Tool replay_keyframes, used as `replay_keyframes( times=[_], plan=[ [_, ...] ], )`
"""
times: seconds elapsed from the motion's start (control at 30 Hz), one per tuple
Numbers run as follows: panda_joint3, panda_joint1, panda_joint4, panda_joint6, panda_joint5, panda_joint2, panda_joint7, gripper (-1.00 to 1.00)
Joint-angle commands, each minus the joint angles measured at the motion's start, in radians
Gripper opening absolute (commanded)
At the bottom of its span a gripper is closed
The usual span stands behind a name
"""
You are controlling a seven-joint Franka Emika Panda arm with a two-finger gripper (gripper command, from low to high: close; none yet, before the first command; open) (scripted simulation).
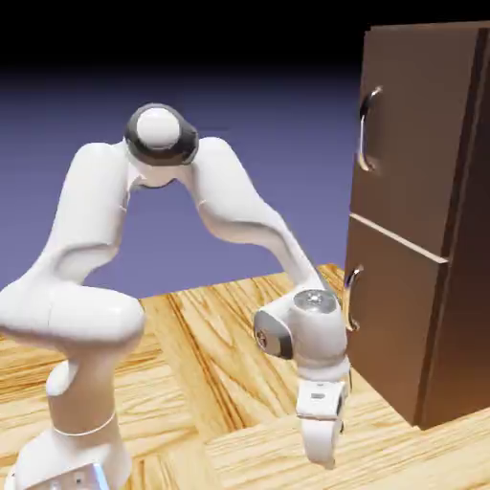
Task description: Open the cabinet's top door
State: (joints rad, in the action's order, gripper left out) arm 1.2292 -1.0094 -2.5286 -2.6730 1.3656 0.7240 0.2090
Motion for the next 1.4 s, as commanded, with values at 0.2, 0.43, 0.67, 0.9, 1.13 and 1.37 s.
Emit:
replay_keyframes(
  times=[0.2, 0.43, 0.67, 0.9, 1.13, 1.37],
  plan=[
    [0.241, -0.196, 0.055, 0.071, 0.268, 0.254, -0.104, 0.0],
    [0.482, -0.391, 0.11, 0.143, 0.536, 0.508, -0.209, 0.0],
    [0.723, -0.587, 0.166, 0.214, 0.803, 0.761, -0.313, 0.0],
    [0.832, -0.623, 0.267, 0.245, 0.974, 0.882, -0.367, 0.0],
    [0.848, -0.605, 0.24, 0.368, 1.064, 0.857, -0.469, -1.0],
    [0.937, -0.676, 0.058, 0.672, 1.109, 0.795, -0.649, -1.0]
  ],
)
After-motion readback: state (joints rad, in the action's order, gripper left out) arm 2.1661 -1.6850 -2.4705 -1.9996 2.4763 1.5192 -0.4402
